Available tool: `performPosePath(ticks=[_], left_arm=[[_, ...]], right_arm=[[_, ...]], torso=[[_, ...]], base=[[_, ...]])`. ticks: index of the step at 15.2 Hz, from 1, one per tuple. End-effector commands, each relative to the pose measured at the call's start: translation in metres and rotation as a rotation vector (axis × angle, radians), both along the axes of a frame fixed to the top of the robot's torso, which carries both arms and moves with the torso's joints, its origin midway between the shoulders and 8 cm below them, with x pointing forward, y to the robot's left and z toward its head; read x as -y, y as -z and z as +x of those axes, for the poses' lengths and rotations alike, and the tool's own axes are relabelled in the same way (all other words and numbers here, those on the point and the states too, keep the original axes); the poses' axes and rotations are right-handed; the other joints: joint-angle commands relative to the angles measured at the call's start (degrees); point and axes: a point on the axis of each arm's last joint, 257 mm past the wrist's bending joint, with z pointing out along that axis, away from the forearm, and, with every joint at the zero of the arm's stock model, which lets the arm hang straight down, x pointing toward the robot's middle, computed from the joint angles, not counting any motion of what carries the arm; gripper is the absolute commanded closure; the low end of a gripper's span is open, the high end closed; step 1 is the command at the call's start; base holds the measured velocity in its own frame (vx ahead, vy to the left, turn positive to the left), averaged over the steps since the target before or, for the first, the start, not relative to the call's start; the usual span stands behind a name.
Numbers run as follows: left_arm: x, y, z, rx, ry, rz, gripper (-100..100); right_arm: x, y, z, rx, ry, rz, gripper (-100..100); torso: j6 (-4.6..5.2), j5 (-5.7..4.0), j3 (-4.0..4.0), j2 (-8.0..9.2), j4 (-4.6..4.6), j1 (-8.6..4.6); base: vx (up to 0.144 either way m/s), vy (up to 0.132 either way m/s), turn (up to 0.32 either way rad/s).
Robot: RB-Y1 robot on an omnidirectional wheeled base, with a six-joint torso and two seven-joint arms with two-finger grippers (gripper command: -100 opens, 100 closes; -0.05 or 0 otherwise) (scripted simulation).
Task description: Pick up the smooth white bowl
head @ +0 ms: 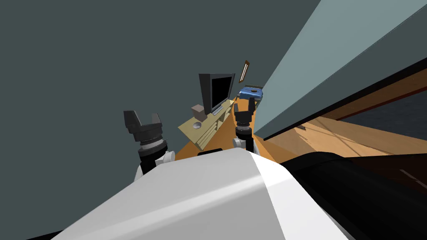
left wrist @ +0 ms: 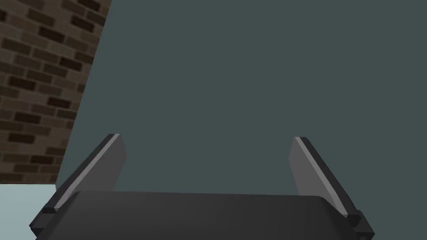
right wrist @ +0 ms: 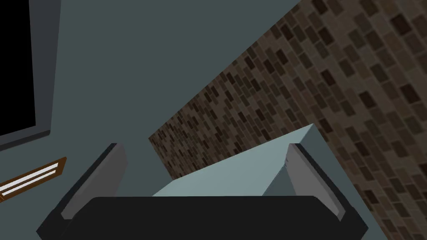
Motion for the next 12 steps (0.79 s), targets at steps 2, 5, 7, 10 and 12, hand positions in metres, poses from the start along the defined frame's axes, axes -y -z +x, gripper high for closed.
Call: performPosePath(ticks=[2,5,7,10,12], left_arm=[[0.001,0.009,0.008,-0.039,0.017,0.032,-100],[-0.005,0.030,0.025,-0.124,0.026,0.055,-100],[-0.015,0.050,0.040,-0.198,0.022,0.057,-100],[-0.028,0.073,0.055,-0.280,0.010,0.050,-100],[-0.037,0.089,0.064,-0.335,-0.001,0.041,-100]], right_arm=[[0.000,0.000,0.000,0.000,0.000,0.000,0],[0.000,0.000,0.000,0.000,0.000,0.000,0],[0.000,0.000,0.000,0.000,0.000,0.000,0],[0.000,0.000,0.000,0.000,0.000,0.000,0],[0.000,0.000,0.000,0.000,0.000,0.000,0]], torso=[[0.00,0.00,0.00,-0.01,0.00,-0.02],[0.00,-0.04,-0.07,-0.12,-0.03,-0.21],[0.00,-0.07,-0.12,-0.21,-0.05,-0.32],[0.00,-0.07,-0.12,-0.20,-0.05,-0.31],[0.00,-0.07,-0.08,-0.13,-0.03,-0.30]], base=[[0.009,-0.021,0.007],[0.036,-0.068,0.021],[0.063,-0.101,0.025],[0.030,-0.075,0.097],[0.020,-0.078,0.033]])
